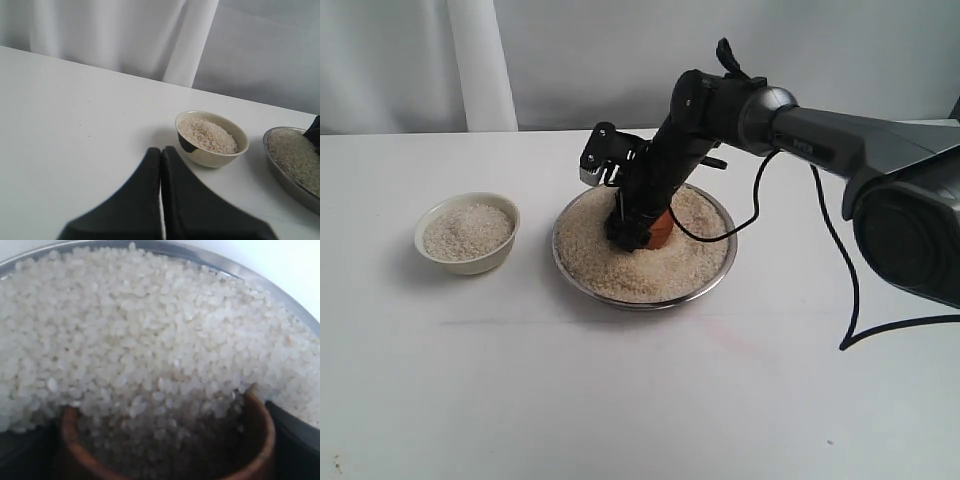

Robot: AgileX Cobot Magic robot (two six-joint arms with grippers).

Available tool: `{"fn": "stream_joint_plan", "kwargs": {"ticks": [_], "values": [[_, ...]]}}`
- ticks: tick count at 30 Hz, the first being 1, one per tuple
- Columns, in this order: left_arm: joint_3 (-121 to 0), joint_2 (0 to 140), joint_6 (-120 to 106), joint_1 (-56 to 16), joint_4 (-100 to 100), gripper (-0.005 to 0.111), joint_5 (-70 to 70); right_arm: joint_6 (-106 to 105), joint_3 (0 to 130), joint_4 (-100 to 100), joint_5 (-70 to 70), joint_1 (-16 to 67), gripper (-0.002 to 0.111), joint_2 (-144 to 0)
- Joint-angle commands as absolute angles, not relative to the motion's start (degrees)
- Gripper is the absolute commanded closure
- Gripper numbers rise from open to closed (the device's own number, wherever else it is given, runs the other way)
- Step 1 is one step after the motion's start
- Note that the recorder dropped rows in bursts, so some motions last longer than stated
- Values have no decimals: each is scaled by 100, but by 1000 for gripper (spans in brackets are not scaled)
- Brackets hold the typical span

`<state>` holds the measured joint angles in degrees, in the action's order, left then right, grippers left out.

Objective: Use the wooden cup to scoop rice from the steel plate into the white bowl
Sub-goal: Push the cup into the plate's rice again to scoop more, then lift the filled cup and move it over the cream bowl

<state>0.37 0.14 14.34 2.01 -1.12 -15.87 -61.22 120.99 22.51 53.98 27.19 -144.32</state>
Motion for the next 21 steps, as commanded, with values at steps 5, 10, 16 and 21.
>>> {"fn": "stream_joint_plan", "kwargs": {"ticks": [5, 10, 16, 21], "values": [[0, 0, 1456, 174, -102, 107, -1529, -6567, 11802, 2945, 5696, 2445, 108, -14421], [0, 0, 1456, 174, -102, 107, -1529, -7056, 11219, 3410, 5369, 2306, 108, -13948], [0, 0, 1456, 174, -102, 107, -1529, -7551, 10873, 4018, 5021, 2306, 108, -13538], [0, 0, 1456, 174, -102, 107, -1529, -7968, 10873, 4796, 4956, 2306, 108, -13334]]}}
